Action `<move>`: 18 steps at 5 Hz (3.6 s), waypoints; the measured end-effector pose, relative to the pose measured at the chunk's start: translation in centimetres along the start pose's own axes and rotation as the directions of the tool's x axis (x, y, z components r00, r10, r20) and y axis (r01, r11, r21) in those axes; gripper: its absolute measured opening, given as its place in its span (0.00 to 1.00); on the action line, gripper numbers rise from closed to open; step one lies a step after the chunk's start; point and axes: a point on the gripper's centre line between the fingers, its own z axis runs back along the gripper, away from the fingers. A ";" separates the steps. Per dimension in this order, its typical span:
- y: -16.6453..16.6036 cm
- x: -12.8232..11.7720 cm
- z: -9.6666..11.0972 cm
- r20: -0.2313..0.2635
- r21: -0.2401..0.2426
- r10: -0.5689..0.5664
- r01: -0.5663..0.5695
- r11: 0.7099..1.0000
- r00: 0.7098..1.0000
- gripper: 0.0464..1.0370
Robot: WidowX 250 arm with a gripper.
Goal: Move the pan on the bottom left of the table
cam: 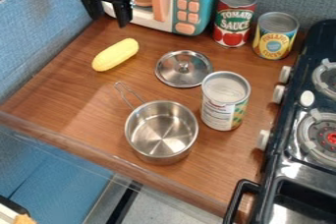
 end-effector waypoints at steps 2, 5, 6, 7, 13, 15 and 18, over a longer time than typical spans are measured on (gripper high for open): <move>-4.5 -4.1 -2.2 -0.087 -0.061 -0.091 0.086 0.994 0.992 0.96; -15.2 -12.3 0.2 -0.064 -0.054 -0.386 0.383 0.922 0.920 0.96; -17.9 -13.6 -0.8 -0.074 -0.037 -0.414 0.412 0.910 0.907 0.96; -19.4 -14.3 -2.2 -0.110 -0.032 -0.410 0.410 0.912 0.905 0.96; -18.8 -13.0 -4.0 -0.138 -0.041 -0.327 0.325 0.945 0.935 0.04; -12.8 -11.3 -3.2 -0.104 0.007 -0.163 0.165 0.986 0.981 0.03; -6.6 -9.5 -6.6 -0.183 0.102 -0.001 0.020 0.995 0.983 0.03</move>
